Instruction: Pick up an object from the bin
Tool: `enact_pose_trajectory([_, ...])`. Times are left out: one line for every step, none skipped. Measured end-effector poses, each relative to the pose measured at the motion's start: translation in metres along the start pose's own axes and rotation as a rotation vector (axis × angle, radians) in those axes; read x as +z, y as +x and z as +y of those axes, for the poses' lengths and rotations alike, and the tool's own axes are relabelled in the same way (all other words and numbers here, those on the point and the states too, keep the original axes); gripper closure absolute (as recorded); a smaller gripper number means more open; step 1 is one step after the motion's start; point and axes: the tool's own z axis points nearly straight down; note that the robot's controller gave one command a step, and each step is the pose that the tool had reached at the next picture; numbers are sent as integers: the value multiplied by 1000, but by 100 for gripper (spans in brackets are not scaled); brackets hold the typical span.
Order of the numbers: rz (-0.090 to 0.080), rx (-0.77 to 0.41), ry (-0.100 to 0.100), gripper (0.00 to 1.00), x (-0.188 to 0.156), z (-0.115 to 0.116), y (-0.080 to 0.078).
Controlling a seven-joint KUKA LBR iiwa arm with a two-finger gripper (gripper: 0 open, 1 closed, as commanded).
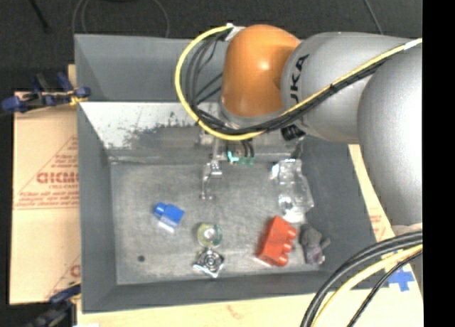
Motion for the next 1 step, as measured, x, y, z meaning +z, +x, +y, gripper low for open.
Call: enact_pose_trajectory([-5, 227, 0, 0, 80, 32, 51])
